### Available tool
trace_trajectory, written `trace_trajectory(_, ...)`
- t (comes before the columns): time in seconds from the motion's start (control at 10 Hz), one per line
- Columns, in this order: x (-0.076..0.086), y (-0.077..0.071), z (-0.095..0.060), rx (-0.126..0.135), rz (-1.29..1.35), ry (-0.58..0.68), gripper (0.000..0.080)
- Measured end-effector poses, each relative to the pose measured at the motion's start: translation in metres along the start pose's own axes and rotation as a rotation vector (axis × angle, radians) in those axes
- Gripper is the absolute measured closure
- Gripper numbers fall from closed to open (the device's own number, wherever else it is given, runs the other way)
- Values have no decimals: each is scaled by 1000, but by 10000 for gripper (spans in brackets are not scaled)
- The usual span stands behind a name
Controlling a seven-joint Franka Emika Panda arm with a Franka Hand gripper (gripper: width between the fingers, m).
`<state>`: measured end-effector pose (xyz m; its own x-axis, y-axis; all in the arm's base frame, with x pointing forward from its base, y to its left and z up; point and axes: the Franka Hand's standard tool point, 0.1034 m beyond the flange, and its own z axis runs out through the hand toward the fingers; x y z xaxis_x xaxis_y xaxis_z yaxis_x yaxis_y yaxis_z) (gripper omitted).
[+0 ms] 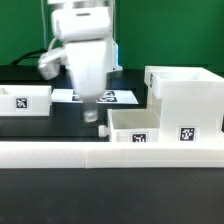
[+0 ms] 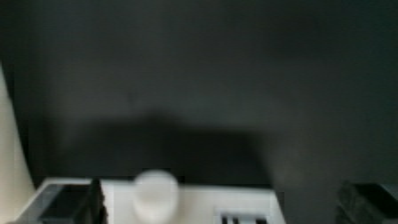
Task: Assemble drawer
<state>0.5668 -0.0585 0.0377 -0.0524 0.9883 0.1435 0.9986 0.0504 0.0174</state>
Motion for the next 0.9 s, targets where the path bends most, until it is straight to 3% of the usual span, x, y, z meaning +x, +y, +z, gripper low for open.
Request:
trace_trajectory(0.3,-16,1,14,18,-9,172,150)
trace_trajectory(0.7,15,9,21,9,0,191,150)
trace_trajectory(0.9,29,14,24,-9,28,191,150)
